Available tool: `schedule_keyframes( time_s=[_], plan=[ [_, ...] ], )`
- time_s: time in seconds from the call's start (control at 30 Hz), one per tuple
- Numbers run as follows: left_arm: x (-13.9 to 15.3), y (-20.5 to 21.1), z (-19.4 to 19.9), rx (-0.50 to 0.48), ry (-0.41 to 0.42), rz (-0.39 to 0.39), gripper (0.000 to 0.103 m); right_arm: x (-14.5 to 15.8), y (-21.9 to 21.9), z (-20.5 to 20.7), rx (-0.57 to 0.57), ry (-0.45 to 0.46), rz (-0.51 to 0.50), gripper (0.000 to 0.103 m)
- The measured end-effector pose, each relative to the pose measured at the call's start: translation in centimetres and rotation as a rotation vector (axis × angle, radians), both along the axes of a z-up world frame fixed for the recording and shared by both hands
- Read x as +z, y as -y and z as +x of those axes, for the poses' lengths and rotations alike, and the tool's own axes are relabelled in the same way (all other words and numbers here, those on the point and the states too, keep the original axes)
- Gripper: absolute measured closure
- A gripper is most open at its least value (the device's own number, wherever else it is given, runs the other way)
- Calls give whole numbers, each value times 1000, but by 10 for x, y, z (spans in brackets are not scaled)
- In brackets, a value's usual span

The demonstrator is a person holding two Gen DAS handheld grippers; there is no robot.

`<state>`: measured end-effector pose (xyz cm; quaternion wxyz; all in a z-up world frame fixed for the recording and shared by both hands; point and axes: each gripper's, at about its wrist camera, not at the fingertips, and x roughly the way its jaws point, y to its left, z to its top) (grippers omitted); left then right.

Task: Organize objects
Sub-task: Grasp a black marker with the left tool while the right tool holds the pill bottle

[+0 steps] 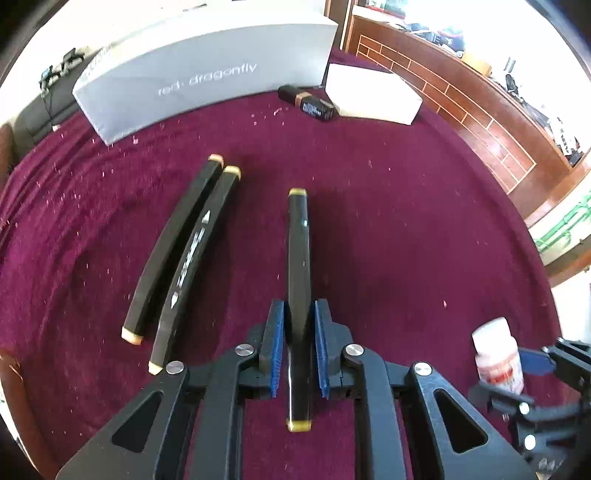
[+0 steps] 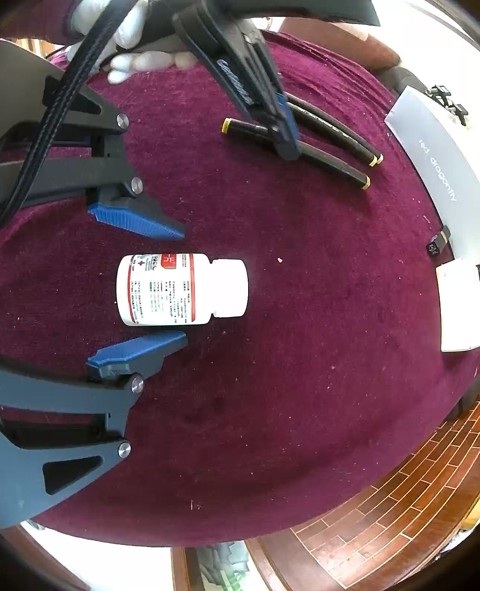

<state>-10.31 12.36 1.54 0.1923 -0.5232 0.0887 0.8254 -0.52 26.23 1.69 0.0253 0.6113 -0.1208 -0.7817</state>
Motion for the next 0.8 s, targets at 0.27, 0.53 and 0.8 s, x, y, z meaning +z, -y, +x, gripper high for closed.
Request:
schedule_keyframes(
  time_s=[0.27, 0.53, 0.8],
  plan=[
    [-5, -21, 22, -19, -99, -23, 52, -1, 3, -5, 6, 29, 23, 53],
    [1, 6, 35, 2, 12, 20, 92, -1, 10, -8, 26, 37, 76, 53],
    [11, 40, 64, 63, 50, 91, 92, 1, -3, -2, -5, -8, 45, 70]
  ],
)
